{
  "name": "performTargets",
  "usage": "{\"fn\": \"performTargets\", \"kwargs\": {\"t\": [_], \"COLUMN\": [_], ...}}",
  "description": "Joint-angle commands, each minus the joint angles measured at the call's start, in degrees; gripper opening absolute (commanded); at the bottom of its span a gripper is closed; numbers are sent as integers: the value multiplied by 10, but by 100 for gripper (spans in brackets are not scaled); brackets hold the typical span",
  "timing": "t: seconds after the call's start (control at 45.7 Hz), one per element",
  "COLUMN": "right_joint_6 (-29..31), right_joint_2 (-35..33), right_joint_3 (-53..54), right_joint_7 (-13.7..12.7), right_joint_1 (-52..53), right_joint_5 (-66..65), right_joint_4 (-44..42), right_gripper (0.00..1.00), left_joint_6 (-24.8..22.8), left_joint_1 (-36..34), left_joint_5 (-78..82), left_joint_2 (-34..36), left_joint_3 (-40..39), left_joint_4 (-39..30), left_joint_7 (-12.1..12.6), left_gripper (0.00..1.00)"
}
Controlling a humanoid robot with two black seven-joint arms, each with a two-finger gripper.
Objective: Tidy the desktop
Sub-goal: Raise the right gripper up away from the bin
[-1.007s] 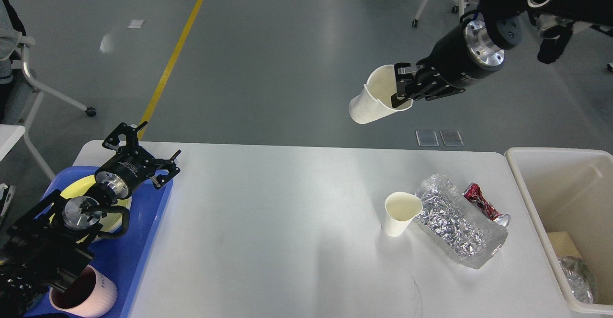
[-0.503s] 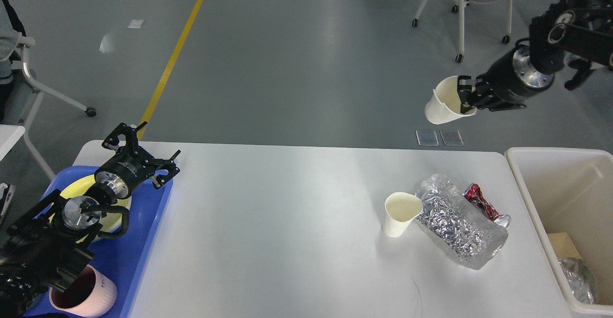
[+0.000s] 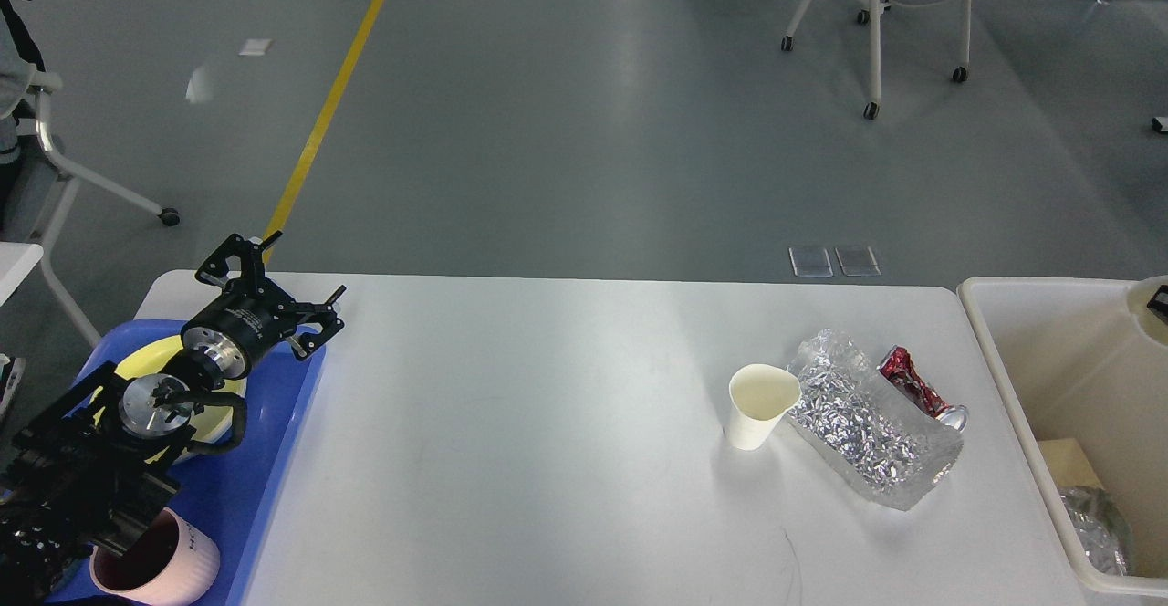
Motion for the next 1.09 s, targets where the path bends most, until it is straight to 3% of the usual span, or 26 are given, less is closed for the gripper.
{"fn": "performTargets", "kwargs": {"t": [0.0, 0.153, 0.372, 0.394, 0.416, 0.438, 0.875, 1.072], "right_joint_6": [-57, -74, -77, -77, -74, -73, -68, -64], "right_joint_2": [40, 93, 100, 100, 100, 100, 102, 122], "right_joint_3": [-4, -2, -1, -1, 0, 0, 2, -3], "right_joint_7": [1, 3, 3, 3, 3, 2, 2, -2], "right_joint_1": [-93, -172, -181, -181, -180, -180, -168, -57], "right_joint_5": [74, 111, 120, 120, 121, 120, 121, 120], "right_joint_4": [-67, -152, -158, -159, -159, -159, -159, -155], "right_gripper": [0, 0, 3, 19, 54, 100, 100, 100], "left_joint_6": [0, 0, 0, 0, 0, 0, 0, 0], "left_joint_1": [0, 0, 0, 0, 0, 0, 0, 0], "left_joint_5": [0, 0, 0, 0, 0, 0, 0, 0], "left_joint_2": [0, 0, 0, 0, 0, 0, 0, 0], "left_joint_3": [0, 0, -1, 0, 0, 0, 0, 0], "left_joint_4": [0, 0, 0, 0, 0, 0, 0, 0], "left_joint_7": [1, 0, 1, 1, 0, 0, 0, 0], "left_gripper": [100, 100, 100, 100, 100, 100, 100, 100]}}
